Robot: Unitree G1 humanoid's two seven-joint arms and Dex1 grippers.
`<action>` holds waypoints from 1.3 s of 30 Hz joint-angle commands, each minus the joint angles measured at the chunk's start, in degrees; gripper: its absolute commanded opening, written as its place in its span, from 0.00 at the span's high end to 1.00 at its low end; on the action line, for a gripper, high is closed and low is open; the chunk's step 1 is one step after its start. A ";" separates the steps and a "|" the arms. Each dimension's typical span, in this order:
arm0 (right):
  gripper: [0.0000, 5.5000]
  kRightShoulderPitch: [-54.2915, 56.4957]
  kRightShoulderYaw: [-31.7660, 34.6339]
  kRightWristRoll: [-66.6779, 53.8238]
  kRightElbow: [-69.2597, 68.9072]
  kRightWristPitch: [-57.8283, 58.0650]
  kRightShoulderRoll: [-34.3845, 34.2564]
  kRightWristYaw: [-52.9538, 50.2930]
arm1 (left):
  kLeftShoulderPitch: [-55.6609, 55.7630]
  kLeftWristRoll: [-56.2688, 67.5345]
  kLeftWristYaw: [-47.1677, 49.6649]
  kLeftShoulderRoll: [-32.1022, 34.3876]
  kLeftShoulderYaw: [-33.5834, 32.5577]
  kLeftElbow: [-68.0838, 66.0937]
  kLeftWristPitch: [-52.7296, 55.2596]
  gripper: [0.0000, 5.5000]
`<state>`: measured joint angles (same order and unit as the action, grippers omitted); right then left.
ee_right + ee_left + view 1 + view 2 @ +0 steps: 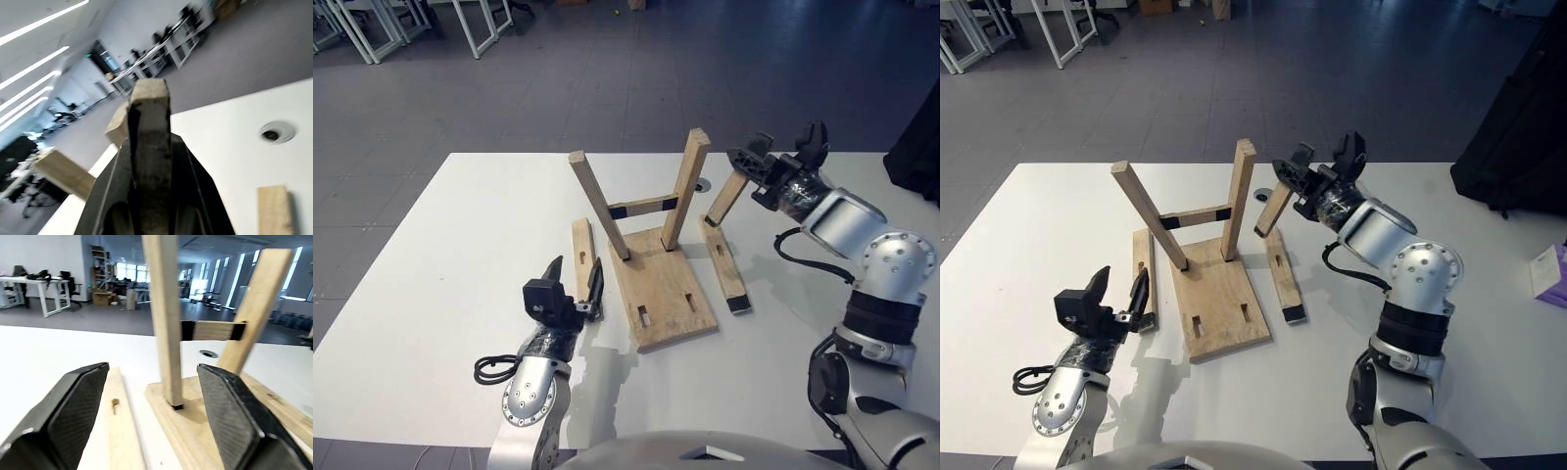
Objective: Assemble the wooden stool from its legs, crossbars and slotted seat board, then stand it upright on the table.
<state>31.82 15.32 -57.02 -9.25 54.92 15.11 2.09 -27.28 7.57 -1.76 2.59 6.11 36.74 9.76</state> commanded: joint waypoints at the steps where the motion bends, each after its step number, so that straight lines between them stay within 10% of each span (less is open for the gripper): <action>1: 0.93 -3.37 -6.72 11.50 2.03 -11.63 -3.59 2.73 | 2.67 -1.76 2.78 -1.34 -0.85 -2.03 2.67 0.39; 6: 0.93 -10.11 -15.08 27.94 6.94 -25.15 -4.59 3.91 | 2.52 -3.98 3.53 -1.42 -0.13 -3.09 3.37 0.39; 39: 0.93 -16.04 -14.41 44.26 18.54 -37.90 -10.98 3.96 | 3.13 -5.47 2.10 -0.85 0.30 -3.76 5.27 0.39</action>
<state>18.11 1.97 -15.00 7.92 15.76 4.67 7.07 -24.60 2.09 0.72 1.61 6.33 33.45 13.77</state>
